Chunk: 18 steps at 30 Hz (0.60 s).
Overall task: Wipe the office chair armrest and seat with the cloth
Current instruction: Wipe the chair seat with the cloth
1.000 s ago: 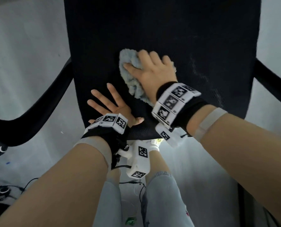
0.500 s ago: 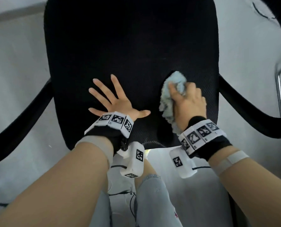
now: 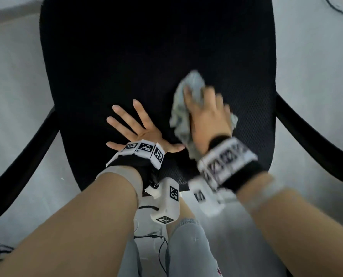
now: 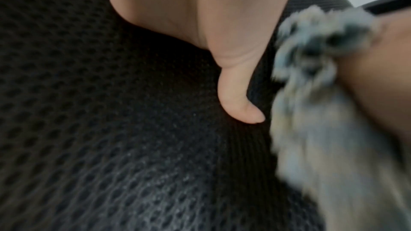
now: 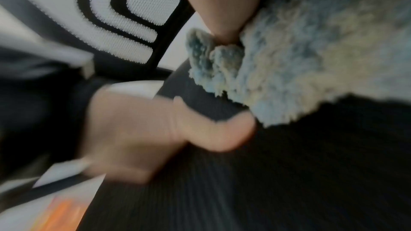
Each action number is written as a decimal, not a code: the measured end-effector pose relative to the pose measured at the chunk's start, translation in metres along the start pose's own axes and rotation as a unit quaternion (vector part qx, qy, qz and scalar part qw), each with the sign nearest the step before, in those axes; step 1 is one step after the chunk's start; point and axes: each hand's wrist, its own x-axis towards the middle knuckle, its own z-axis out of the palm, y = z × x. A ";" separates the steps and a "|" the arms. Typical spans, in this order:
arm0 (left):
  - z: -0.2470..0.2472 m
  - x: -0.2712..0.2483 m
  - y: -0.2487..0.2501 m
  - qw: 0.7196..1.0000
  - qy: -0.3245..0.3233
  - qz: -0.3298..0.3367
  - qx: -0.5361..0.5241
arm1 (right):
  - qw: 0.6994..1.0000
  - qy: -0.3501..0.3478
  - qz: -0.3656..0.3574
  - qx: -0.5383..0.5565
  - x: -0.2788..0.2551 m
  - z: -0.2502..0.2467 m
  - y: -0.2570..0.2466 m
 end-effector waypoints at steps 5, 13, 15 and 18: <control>0.004 0.009 -0.005 0.999 -0.024 0.003 0.026 | 0.999 -0.030 -0.024 -0.032 0.003 0.009 0.002; 0.020 0.004 0.003 0.994 0.102 -0.038 -0.010 | 0.996 0.079 0.000 0.030 0.045 -0.010 -0.017; 0.017 0.007 0.000 0.999 0.036 -0.023 0.018 | 0.998 0.038 -0.054 0.000 0.019 -0.001 0.000; 0.006 0.009 -0.005 1.000 -0.022 0.005 -0.007 | 0.993 0.032 -0.106 -0.045 -0.004 0.011 0.033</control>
